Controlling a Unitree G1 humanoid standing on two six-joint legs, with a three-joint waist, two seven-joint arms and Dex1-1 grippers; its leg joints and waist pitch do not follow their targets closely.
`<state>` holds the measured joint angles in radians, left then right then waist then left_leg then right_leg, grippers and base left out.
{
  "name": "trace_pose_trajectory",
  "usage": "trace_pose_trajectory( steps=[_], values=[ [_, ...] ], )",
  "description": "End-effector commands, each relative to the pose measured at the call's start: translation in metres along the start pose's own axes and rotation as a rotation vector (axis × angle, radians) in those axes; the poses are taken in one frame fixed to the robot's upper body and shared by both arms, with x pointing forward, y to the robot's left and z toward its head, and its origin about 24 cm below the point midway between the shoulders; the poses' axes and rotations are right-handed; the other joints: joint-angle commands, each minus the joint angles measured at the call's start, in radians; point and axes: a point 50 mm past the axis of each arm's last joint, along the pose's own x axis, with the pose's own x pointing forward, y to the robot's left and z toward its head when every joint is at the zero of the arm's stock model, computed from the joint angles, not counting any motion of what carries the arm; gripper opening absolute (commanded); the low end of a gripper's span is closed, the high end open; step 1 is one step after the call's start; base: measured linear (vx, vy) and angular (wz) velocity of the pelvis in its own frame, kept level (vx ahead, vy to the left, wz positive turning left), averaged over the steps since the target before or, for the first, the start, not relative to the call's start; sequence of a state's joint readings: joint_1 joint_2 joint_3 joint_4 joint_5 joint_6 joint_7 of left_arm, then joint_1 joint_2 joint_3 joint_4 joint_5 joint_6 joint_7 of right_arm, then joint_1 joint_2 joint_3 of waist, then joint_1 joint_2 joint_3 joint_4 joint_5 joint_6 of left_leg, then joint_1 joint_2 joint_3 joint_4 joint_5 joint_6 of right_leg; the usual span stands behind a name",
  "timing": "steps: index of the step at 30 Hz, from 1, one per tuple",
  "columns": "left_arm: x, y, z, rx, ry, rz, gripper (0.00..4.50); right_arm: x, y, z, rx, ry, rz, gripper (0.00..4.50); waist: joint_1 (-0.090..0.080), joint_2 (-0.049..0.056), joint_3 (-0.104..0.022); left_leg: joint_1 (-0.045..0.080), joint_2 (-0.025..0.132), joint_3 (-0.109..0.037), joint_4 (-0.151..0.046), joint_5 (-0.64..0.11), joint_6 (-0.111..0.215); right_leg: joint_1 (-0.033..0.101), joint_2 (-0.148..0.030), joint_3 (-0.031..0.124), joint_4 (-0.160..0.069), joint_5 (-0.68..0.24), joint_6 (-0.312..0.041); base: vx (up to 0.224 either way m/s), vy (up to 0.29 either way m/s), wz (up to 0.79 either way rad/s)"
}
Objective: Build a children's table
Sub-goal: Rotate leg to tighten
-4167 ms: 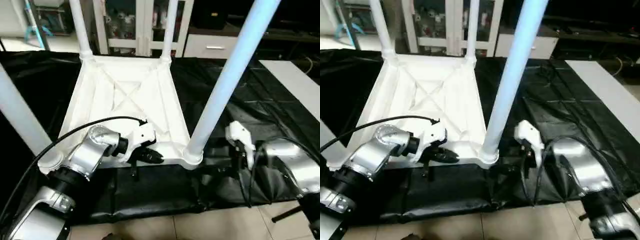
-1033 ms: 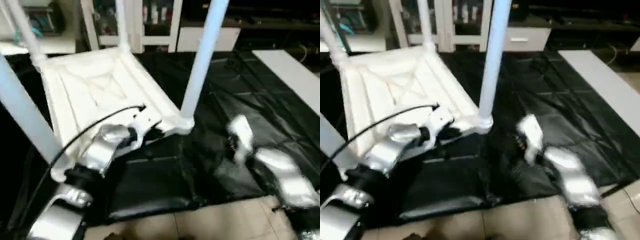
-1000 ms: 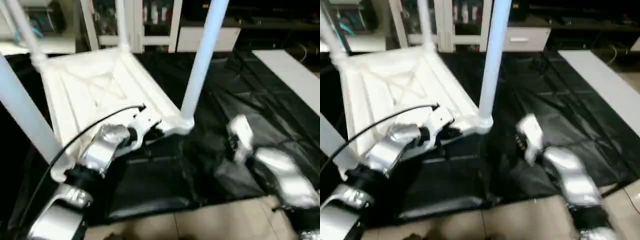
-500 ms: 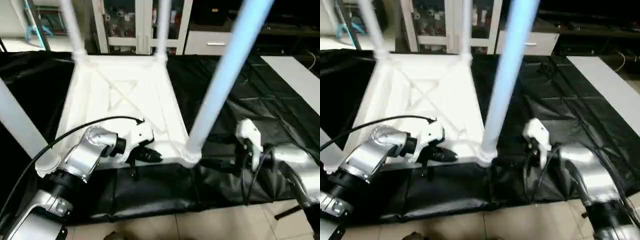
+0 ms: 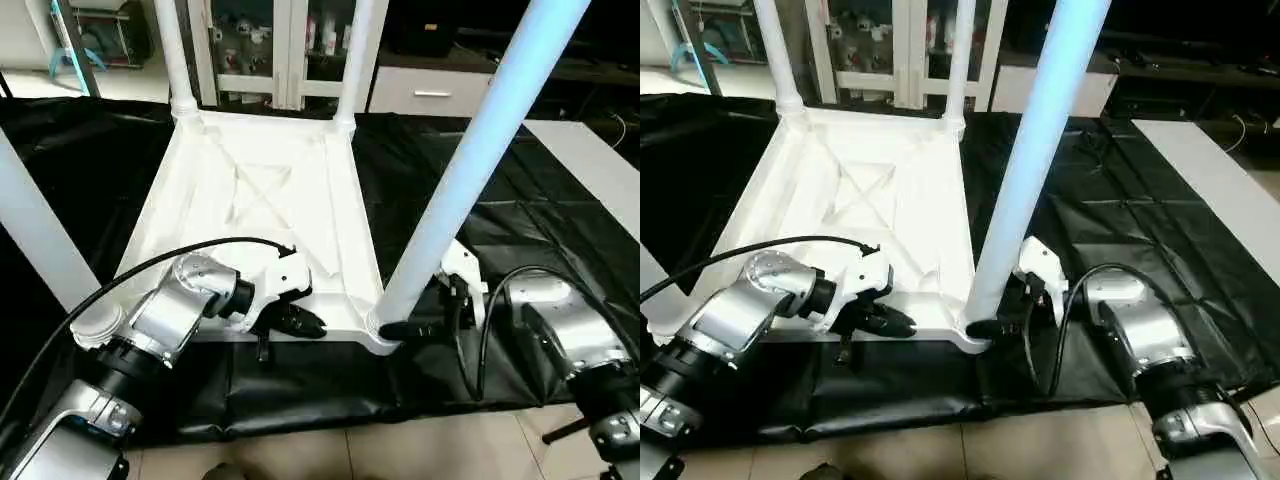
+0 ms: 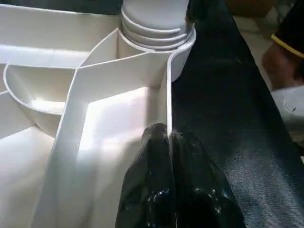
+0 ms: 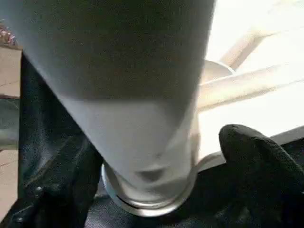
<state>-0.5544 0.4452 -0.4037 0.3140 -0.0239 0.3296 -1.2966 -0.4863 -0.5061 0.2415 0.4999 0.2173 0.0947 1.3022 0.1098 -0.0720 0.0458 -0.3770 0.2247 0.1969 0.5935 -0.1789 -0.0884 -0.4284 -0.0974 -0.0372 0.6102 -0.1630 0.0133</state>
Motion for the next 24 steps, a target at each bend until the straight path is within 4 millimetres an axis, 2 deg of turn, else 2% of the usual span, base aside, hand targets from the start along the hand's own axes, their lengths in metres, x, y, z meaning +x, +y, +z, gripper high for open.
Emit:
trace_pose_trajectory(
  steps=[1, 2, 3, 4, 6, 7, 8, 10, 13, 17, 20, 24],
  values=[
    [0.013, -0.008, -0.001, 0.006, 0.037, -0.082, 0.00, -0.001, -0.003, 0.002, -0.029, 0.026, 0.019, 3.66, -0.008, 0.013, -0.067, 0.020, 0.003, 0.003, -0.067, -0.200, 0.026, 0.054, -0.023, 0.019, -0.053, -0.123, -0.236, 0.000, 0.000, 0.00],
    [0.013, -0.008, -0.001, 0.006, 0.038, -0.084, 0.00, -0.001, -0.003, 0.002, -0.030, 0.027, 0.021, 3.61, -0.008, 0.012, -0.067, 0.020, 0.003, 0.003, -0.067, -0.205, 0.024, 0.054, -0.022, 0.019, -0.054, -0.123, -0.239, 0.000, 0.000, 0.00],
    [0.014, -0.008, -0.002, 0.006, 0.043, -0.086, 0.00, -0.001, -0.003, 0.002, -0.031, 0.027, 0.027, 3.61, -0.007, 0.017, -0.067, 0.021, 0.003, 0.002, -0.067, -0.209, 0.022, 0.054, -0.023, 0.019, -0.053, -0.122, -0.242, 0.000, 0.000, 0.00],
    [0.015, -0.008, -0.002, 0.006, 0.047, -0.086, 0.00, -0.001, -0.004, 0.001, -0.031, 0.025, 0.029, 3.41, -0.007, 0.015, -0.067, 0.021, 0.003, 0.002, -0.067, -0.212, 0.020, 0.055, -0.022, 0.019, -0.053, -0.116, -0.245, 0.000, 0.000, 0.00],
    [0.016, -0.008, -0.002, 0.003, 0.048, -0.091, 0.00, 0.001, -0.002, 0.001, -0.038, 0.009, 0.053, 3.29, -0.007, 0.028, -0.066, 0.023, 0.003, 0.000, -0.069, -0.232, 0.015, 0.055, -0.022, 0.018, -0.053, -0.113, -0.251, 0.000, 0.000, 0.00],
    [0.016, -0.008, -0.002, 0.002, 0.048, -0.092, 0.00, 0.002, -0.001, 0.001, -0.042, 0.004, 0.062, 3.21, -0.008, 0.028, -0.064, 0.026, 0.004, 0.001, -0.071, -0.260, 0.011, 0.054, -0.021, 0.018, -0.058, -0.133, -0.253, 0.000, 0.000, 0.00],
    [0.016, -0.007, -0.003, 0.002, 0.051, -0.092, 0.00, 0.004, -0.001, 0.000, -0.046, 0.000, 0.064, 3.12, -0.009, 0.035, -0.063, 0.028, 0.004, 0.000, -0.073, -0.279, 0.007, 0.054, -0.021, 0.017, -0.060, -0.149, -0.252, 0.000, 0.000, 0.00],
    [0.016, -0.007, -0.003, 0.003, 0.057, -0.092, 0.00, 0.005, 0.000, -0.001, -0.047, -0.003, 0.064, 2.94, -0.011, 0.030, -0.062, 0.029, 0.003, -0.002, -0.074, -0.312, 0.000, 0.057, -0.022, 0.018, -0.065, -0.200, -0.245, 0.000, 0.000, 0.00],
    [0.017, -0.005, -0.003, 0.002, 0.066, -0.091, 0.00, 0.006, 0.002, -0.005, -0.043, 0.000, 0.083, 2.60, -0.010, 0.028, -0.062, 0.026, 0.004, -0.002, -0.073, -0.288, 0.008, 0.058, -0.024, 0.020, -0.065, -0.214, -0.240, 0.000, 0.000, 0.00],
    [0.018, -0.004, -0.004, -0.001, 0.071, -0.077, 0.00, 0.007, 0.001, -0.008, -0.029, -0.006, 0.075, 2.47, -0.009, 0.034, -0.062, 0.029, 0.004, -0.002, -0.074, -0.290, 0.008, 0.055, -0.023, 0.019, -0.065, -0.210, -0.246, 0.000, 0.000, 0.00],
    [0.018, -0.004, -0.004, -0.004, 0.068, -0.074, 0.00, 0.008, 0.000, -0.009, -0.016, -0.016, 0.057, 2.41, -0.011, 0.034, -0.061, 0.030, 0.004, -0.003, -0.075, -0.308, 0.005, 0.055, -0.023, 0.018, -0.067, -0.225, -0.244, 0.000, 0.000, 0.00],
    [0.018, -0.001, -0.003, -0.026, 0.037, -0.028, 0.00, 0.011, -0.009, -0.016, 0.050, -0.030, -0.091, 2.39, -0.017, 0.031, -0.057, 0.030, 0.003, -0.005, -0.079, -0.353, -0.006, 0.051, -0.025, 0.017, -0.075, -0.302, -0.228, 0.000, 0.000, 0.00]
  ],
)
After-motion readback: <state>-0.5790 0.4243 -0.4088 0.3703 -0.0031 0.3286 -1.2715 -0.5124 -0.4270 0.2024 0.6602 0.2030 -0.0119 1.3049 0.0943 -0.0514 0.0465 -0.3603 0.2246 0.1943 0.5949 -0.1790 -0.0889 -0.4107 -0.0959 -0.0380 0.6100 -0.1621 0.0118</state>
